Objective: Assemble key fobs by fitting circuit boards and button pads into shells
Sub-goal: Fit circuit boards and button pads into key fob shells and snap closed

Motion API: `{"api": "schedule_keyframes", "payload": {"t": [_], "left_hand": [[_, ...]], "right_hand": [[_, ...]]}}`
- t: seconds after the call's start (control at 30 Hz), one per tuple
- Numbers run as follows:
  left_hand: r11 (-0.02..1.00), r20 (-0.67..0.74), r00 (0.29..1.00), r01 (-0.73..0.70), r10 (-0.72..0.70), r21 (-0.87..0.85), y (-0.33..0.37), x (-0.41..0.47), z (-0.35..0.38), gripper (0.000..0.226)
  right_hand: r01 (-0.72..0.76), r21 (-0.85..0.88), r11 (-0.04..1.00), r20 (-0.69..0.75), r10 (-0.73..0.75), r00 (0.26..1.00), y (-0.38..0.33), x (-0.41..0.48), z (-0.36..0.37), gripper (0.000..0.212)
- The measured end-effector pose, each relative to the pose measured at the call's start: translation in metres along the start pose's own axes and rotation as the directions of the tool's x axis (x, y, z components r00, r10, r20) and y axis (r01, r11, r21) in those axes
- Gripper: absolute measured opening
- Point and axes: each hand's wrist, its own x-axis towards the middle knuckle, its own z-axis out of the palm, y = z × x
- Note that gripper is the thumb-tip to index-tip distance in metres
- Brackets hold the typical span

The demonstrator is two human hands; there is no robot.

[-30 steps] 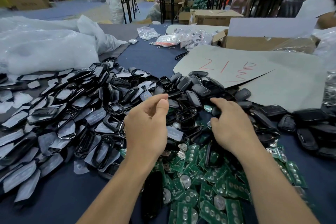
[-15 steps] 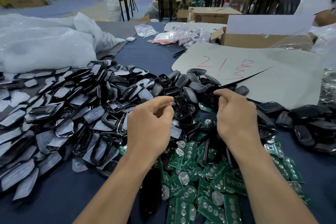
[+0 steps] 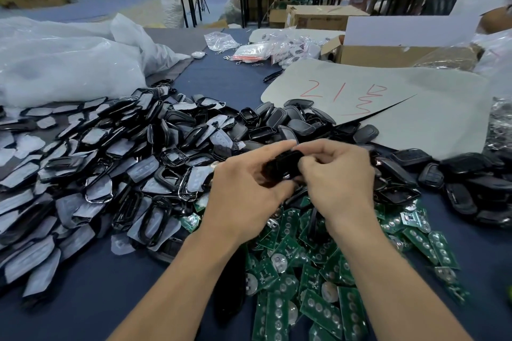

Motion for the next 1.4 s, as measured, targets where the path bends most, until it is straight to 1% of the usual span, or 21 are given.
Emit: {"api": "schedule_keyframes", "payload": {"t": [0.1, 0.17, 0.2, 0.23, 0.3, 0.33, 0.37, 0.43, 0.5, 0.57, 0.63, 0.73, 0.77, 0.83, 0.93, 1.0, 1.1, 1.17, 1.27, 1.33, 1.4], "left_hand": [[1.000, -0.069, 0.998, 0.008, -0.009, -0.028, 0.000, 0.000, -0.003, 0.051], [0.997, -0.129, 0.989, 0.078, -0.078, -0.003, -0.001, 0.001, -0.006, 0.039], [0.992, -0.165, 0.981, 0.114, -0.106, 0.045, -0.001, 0.002, -0.007, 0.035], [0.985, -0.196, 0.973, 0.143, -0.122, 0.096, -0.002, 0.003, -0.008, 0.033], [0.972, -0.235, 0.963, 0.173, -0.133, 0.158, -0.004, 0.005, -0.009, 0.029], [0.969, -0.246, 0.959, 0.183, -0.139, 0.165, -0.004, 0.005, -0.009, 0.027], [0.969, -0.251, 0.957, 0.187, -0.144, 0.159, -0.005, 0.006, -0.009, 0.026], [0.976, -0.246, 0.957, 0.187, -0.154, 0.115, -0.007, 0.006, -0.009, 0.023], [0.983, -0.254, 0.952, 0.183, -0.172, 0.021, -0.006, 0.005, -0.008, 0.015], [0.983, -0.276, 0.943, 0.181, -0.183, -0.034, -0.006, 0.005, -0.007, 0.018], [0.983, -0.297, 0.937, 0.181, -0.183, -0.034, -0.007, 0.005, -0.008, 0.028], [0.982, -0.316, 0.930, 0.174, -0.188, -0.073, -0.010, 0.007, -0.009, 0.016], [0.983, -0.311, 0.933, 0.167, -0.183, -0.076, -0.012, 0.008, -0.009, 0.011], [0.986, -0.284, 0.944, 0.159, -0.168, -0.055, -0.014, 0.010, -0.008, 0.020], [0.986, -0.235, 0.958, 0.163, -0.166, -0.031, -0.016, 0.012, -0.008, 0.038], [0.984, -0.230, 0.957, 0.176, -0.178, -0.030, -0.015, 0.012, -0.008, 0.040], [0.976, -0.240, 0.947, 0.200, -0.215, -0.086, -0.014, 0.011, -0.008, 0.047], [0.976, -0.244, 0.947, 0.187, -0.209, -0.110, -0.013, 0.009, -0.009, 0.040], [0.973, -0.234, 0.951, 0.170, -0.204, -0.159, -0.011, 0.008, -0.009, 0.026], [0.969, -0.217, 0.954, 0.172, -0.209, -0.176, -0.011, 0.008, -0.009, 0.025], [0.971, -0.190, 0.960, 0.173, -0.204, -0.167, -0.010, 0.008, -0.010, 0.026]], "right_hand": [[-0.056, -0.050, 0.997, 0.123, 0.062, 0.991, 0.006, 0.005, -0.001, 0.017], [0.048, -0.255, 0.966, 0.114, -0.019, 0.993, 0.008, 0.010, -0.009, 0.013], [0.111, -0.357, 0.927, 0.163, -0.055, 0.985, 0.007, 0.012, -0.014, 0.011], [0.168, -0.412, 0.895, 0.274, -0.054, 0.960, 0.005, 0.013, -0.019, 0.009], [0.232, -0.435, 0.870, 0.531, 0.040, 0.847, -0.001, 0.011, -0.025, 0.012], [0.254, -0.445, 0.858, 0.605, 0.079, 0.792, -0.003, 0.008, -0.025, 0.020], [0.285, -0.469, 0.836, 0.640, 0.099, 0.762, -0.003, 0.007, -0.023, 0.028], [0.320, -0.517, 0.794, 0.641, 0.110, 0.760, -0.003, 0.005, -0.018, 0.036], [0.307, -0.556, 0.772, 0.619, 0.139, 0.773, -0.003, 0.004, -0.014, 0.038], [0.297, -0.598, 0.744, 0.588, 0.155, 0.794, -0.001, 0.004, -0.013, 0.043], [0.322, -0.641, 0.697, 0.543, 0.114, 0.832, 0.002, 0.004, -0.011, 0.047], [0.312, -0.667, 0.677, 0.477, 0.066, 0.876, 0.004, 0.003, -0.008, 0.051], [0.306, -0.672, 0.674, 0.468, 0.066, 0.881, 0.005, 0.002, -0.008, 0.050], [0.314, -0.677, 0.665, 0.463, 0.053, 0.885, 0.005, 0.001, -0.007, 0.039], [0.304, -0.623, 0.720, 0.470, 0.034, 0.882, 0.007, 0.003, -0.008, 0.029], [0.300, -0.586, 0.752, 0.485, 0.029, 0.874, 0.008, 0.003, -0.009, 0.031], [0.263, -0.546, 0.795, 0.450, 0.014, 0.893, 0.006, 0.007, -0.014, 0.023], [0.216, -0.536, 0.816, 0.435, 0.047, 0.899, 0.003, 0.009, -0.020, 0.014], [0.221, -0.595, 0.772, 0.495, 0.136, 0.858, 0.002, 0.009, -0.026, 0.024], [0.248, -0.571, 0.782, 0.509, 0.100, 0.855, 0.003, 0.008, -0.024, 0.022], [0.234, -0.471, 0.850, 0.454, 0.006, 0.891, 0.004, 0.009, -0.020, 0.023]]}}
